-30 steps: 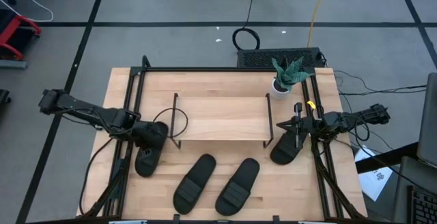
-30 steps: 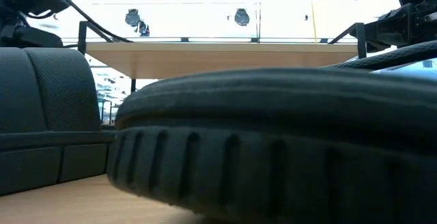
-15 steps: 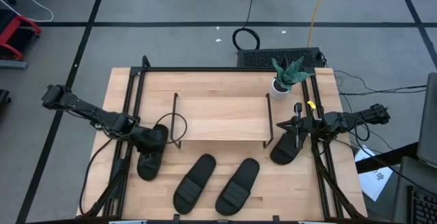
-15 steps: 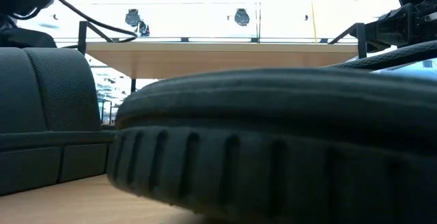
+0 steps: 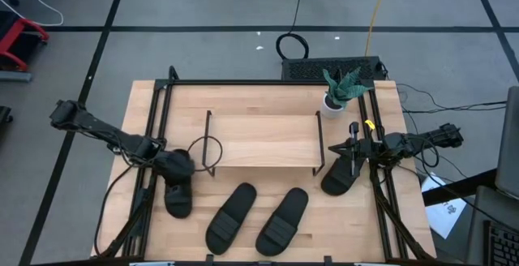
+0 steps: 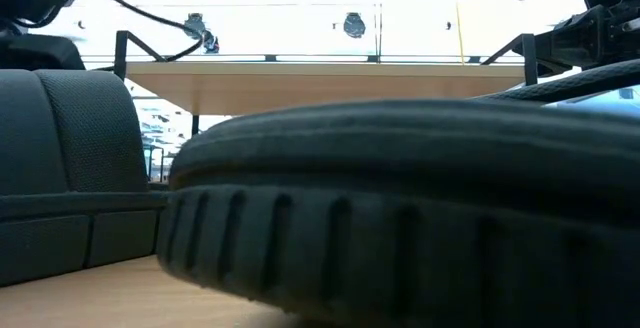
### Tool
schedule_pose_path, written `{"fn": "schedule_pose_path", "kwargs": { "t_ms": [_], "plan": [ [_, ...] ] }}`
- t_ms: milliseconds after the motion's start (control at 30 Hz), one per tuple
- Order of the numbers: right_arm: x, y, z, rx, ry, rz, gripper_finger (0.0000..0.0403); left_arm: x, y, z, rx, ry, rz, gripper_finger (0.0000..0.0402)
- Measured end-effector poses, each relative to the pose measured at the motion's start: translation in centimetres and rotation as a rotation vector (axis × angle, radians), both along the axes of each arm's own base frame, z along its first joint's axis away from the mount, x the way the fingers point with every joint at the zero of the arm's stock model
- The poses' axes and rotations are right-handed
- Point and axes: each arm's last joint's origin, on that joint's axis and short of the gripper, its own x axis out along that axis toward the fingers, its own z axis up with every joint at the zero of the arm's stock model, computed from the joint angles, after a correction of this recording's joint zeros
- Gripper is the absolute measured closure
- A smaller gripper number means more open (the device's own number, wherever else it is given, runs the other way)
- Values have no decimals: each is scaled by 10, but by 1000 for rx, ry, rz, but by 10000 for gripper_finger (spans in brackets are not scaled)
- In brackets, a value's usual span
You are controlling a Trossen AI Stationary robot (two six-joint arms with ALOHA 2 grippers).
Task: Pick and place slides into the shelf
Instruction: Put the top left black slide on the shelf
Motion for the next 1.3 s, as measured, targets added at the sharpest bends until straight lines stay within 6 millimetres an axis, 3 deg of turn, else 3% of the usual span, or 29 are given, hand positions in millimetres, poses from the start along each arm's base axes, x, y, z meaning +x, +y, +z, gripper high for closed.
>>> {"fn": "schedule_pose_path", "kwargs": {
  "t_ms": [400, 733, 933, 1133, 1300],
  "plan": [
    [0, 0, 0, -26, 1, -1, 403, 6, -27, 40, -45, -111, -28, 398],
    [0, 0, 0, -28, 1, -1, 403, 1, -52, 105, 128, -405, -64, 400],
    [0, 0, 0, -28, 1, -1, 403, 7, -42, 158, 235, -396, -60, 400],
    [0, 0, 0, -31, 1, -1, 403, 25, -23, 208, 371, -340, -101, 401],
    [0, 0, 0, -31, 1, -1, 403, 43, -4, 252, 408, -495, -174, 401]
  ]
}}
